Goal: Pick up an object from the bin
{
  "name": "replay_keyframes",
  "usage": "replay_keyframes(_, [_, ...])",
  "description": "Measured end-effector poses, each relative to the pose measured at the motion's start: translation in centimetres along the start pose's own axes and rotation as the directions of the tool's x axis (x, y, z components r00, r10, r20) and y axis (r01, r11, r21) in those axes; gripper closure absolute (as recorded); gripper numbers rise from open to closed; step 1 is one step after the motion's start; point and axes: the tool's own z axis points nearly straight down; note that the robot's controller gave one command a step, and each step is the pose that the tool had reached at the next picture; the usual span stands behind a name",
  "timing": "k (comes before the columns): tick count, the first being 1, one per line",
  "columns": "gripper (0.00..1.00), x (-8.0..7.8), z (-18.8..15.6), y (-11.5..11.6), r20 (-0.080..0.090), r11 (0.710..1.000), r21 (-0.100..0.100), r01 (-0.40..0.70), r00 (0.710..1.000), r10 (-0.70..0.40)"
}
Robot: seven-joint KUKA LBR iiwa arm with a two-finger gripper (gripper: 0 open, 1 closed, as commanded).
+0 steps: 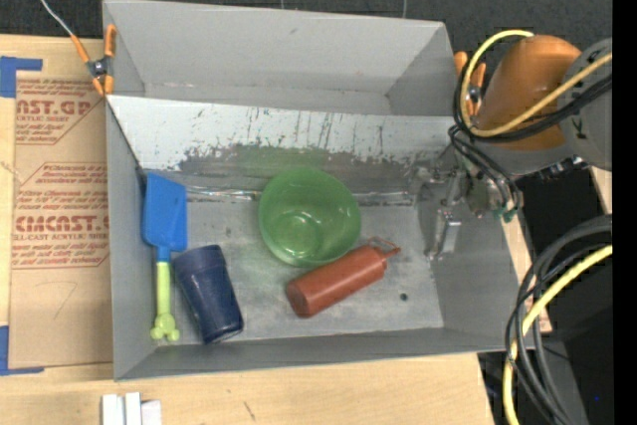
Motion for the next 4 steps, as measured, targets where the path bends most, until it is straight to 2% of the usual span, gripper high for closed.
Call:
replay_keyframes(1, [0.00, -0.2, -0.5, 0.1, 0.007, 1.000, 0.001, 0.002, 1.000, -0.002])
replay_keyframes(2, [0.00, 0.2, 4.1, 7.4, -0.002, 1.000, -0.004, -0.026, 1.000, 0.026])
replay_keyframes(3, [0.00, 2.5, 5.3, 5.5, 0.007, 0.998, 0.002, 0.065, 0.998, -0.065])
replay_keyframes(4, [0.00, 3.6, 5.8, 7.3, -0.001, 0.986, -0.005, -0.164, 0.986, 0.164])
